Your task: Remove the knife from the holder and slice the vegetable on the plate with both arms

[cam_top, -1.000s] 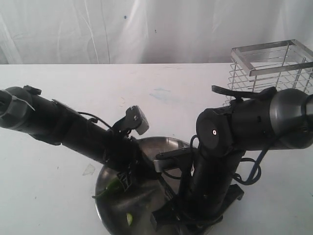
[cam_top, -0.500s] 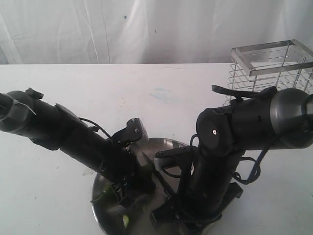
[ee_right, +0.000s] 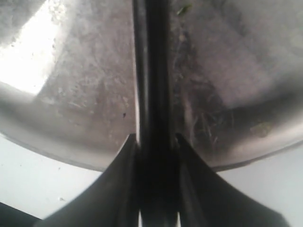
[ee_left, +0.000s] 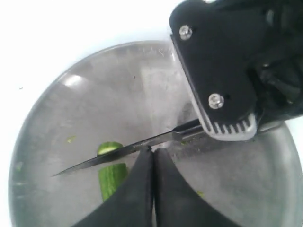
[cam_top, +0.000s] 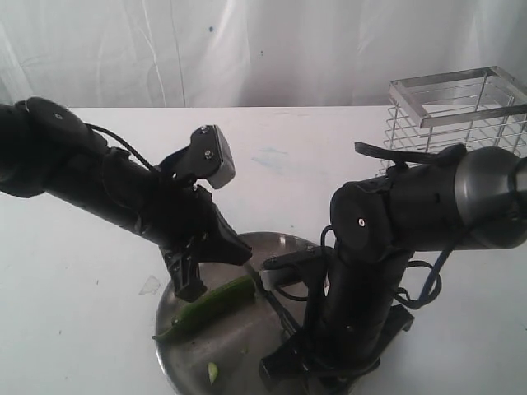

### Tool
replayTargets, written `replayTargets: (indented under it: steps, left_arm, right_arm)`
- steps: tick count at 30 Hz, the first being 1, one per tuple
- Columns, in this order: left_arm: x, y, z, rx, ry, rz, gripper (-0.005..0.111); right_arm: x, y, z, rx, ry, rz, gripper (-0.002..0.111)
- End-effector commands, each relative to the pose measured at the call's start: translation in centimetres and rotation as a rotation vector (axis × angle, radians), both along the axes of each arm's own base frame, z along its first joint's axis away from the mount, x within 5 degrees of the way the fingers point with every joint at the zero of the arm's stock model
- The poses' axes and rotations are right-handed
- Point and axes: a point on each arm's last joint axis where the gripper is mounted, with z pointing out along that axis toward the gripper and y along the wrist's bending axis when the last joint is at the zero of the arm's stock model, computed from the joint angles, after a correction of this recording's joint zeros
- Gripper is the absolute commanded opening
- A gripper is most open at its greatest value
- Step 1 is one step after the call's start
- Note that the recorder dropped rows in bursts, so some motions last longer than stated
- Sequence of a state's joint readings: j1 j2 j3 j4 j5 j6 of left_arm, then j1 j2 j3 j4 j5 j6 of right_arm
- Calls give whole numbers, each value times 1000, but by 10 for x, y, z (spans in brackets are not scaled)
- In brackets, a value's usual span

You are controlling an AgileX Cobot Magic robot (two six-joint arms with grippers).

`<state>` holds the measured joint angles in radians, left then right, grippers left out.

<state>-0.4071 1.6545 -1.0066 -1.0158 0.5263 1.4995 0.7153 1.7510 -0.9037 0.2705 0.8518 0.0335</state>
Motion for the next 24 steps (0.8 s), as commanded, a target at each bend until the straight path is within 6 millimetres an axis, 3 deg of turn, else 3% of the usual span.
replayTargets:
  steps: [1,12,19,24]
  left_arm:
    - [-7,3,20,-21,-15,38,0]
    - [-11,23,10,194,145,230,0]
    - [-18,24,8,225,221,193,0]
    - [-21,24,8,226,272,203,0]
  right_arm:
    - [2,-3,7,4,-21,17,0]
    - [16,-7,12,4,-132,32,0]
    - [31,-18,17,1,-141,-35,0]
    - [28,-20,20,3,-138,52,0]
